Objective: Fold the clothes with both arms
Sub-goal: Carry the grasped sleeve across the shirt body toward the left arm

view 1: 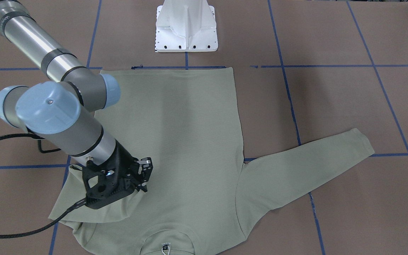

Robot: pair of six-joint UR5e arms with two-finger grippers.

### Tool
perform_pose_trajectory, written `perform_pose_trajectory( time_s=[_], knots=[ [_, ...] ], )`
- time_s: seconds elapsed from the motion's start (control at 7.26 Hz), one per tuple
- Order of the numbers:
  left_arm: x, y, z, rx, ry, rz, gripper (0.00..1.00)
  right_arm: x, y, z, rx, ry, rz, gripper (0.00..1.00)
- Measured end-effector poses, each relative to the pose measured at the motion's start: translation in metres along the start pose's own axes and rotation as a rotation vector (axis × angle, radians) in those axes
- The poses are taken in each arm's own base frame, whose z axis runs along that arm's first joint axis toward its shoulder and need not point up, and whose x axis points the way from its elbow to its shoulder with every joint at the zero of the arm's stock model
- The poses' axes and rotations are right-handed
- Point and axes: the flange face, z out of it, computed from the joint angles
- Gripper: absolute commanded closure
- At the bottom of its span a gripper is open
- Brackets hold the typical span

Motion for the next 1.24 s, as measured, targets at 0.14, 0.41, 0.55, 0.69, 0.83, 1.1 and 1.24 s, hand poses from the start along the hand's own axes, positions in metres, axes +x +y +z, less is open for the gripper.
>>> perform_pose_trajectory(
  time_s=[0.14, 0.41, 0.55, 0.69, 0.83, 1.1, 1.24],
  knots=[
    [-0.001, 0.001, 0.0, -0.001, 0.0, -0.002, 0.0, -0.045, 0.019, 0.024, 0.019, 0.0, -0.043, 1.0],
    [-0.001, 0.001, 0.0, -0.001, -0.002, -0.003, 0.0, -0.112, 0.058, 0.061, 0.056, 0.002, -0.109, 1.0],
    [-0.001, 0.001, 0.0, -0.001, -0.002, -0.004, 0.0, -0.127, 0.068, 0.07, 0.062, 0.004, -0.122, 1.0],
    [-0.001, 0.001, 0.0, -0.001, -0.001, -0.004, 0.0, -0.136, 0.076, 0.077, 0.064, 0.004, -0.132, 1.0],
    [-0.001, 0.001, -0.001, -0.001, -0.001, -0.004, 0.0, -0.144, 0.082, 0.084, 0.068, 0.003, -0.14, 1.0],
    [0.0, 0.001, -0.001, 0.0, -0.001, -0.004, 0.0, -0.166, 0.085, 0.091, 0.081, -0.013, -0.154, 0.01],
    [0.0, 0.0, -0.001, 0.0, -0.001, -0.004, 0.0, -0.186, 0.087, 0.091, 0.089, -0.028, -0.158, 0.0]
  ],
)
